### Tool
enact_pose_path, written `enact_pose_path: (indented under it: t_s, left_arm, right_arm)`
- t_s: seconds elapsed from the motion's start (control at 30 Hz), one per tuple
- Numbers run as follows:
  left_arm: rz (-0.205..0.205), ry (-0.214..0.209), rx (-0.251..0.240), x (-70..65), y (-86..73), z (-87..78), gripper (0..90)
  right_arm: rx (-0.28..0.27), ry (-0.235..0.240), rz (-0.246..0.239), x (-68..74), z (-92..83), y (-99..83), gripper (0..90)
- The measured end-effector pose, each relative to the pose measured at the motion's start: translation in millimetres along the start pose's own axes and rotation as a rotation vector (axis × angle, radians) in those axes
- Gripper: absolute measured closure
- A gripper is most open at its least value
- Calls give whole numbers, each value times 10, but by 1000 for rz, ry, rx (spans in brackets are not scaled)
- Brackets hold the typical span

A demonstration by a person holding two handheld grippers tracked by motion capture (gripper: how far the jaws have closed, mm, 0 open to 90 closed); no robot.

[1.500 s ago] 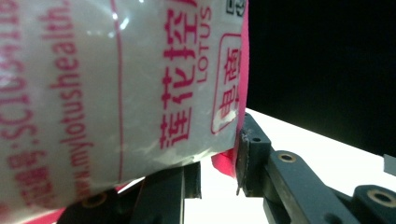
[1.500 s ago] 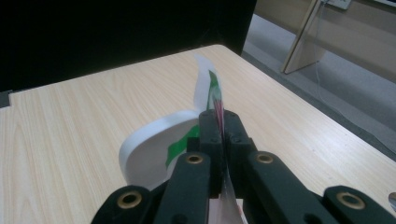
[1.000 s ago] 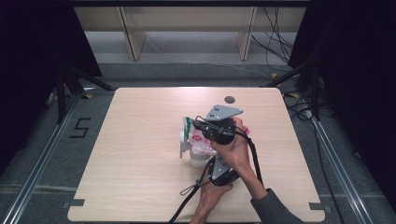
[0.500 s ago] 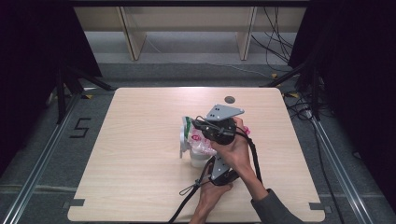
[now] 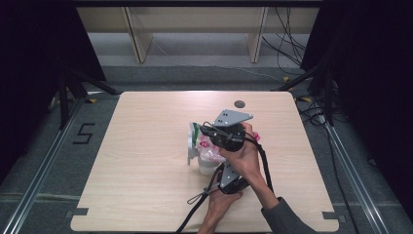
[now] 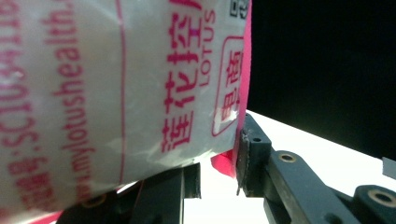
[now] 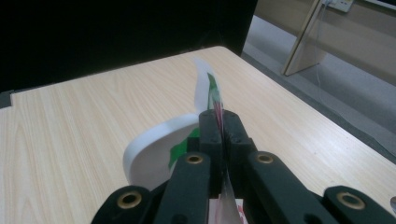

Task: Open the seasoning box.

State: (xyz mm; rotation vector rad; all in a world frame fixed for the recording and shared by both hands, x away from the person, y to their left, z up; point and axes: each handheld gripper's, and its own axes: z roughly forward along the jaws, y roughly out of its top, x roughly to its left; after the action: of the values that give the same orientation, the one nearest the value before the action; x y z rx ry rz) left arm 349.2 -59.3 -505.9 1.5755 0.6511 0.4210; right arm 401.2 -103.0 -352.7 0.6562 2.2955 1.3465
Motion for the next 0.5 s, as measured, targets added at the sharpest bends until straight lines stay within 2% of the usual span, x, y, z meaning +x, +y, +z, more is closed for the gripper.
enact_pose_path:
  t_s: [0.03, 0.17, 0.2, 0.27, 0.3, 0.33, 0.37, 0.4, 0.47, 0.5]
  left_arm:
    - [-1, 0, -3, 0, 2, 0, 736]
    - [-2, 3, 6, 3, -13, 6, 735]
    - [-2, 3, 3, 2, -7, 1, 735]
    - [2, -3, -5, 6, 3, -2, 735]
    - [-77, -9, -80, -46, -7, 49, 735]
    - [-77, -9, -80, -46, -7, 49, 735]
    - [43, 1, 37, 58, -2, -24, 735]
    - [-11, 2, 3, 24, -16, 15, 735]
    - [-3, 0, 5, 31, -14, 1, 735]
    - [21, 12, 10, 37, -13, -3, 735]
  right_arm:
    - [-12, -13, -26, -14, -7, 4, 896]
    - [2, -8, -5, -8, 26, -10, 896]
    - [14, 6, 3, -7, 22, -10, 896]
    - [-5, -9, -8, 2, 7, 4, 896]
    - [-1, -6, -4, 16, 1, 10, 896]
    - [-1, -6, -4, 16, 1, 10, 896]
    - [-1, -10, -22, 19, 15, 9, 896]
    - [8, -8, -21, 25, 46, -7, 896]
    - [16, 2, -9, 27, 48, -7, 896]
    - [3, 0, -24, 18, 28, 7, 896]
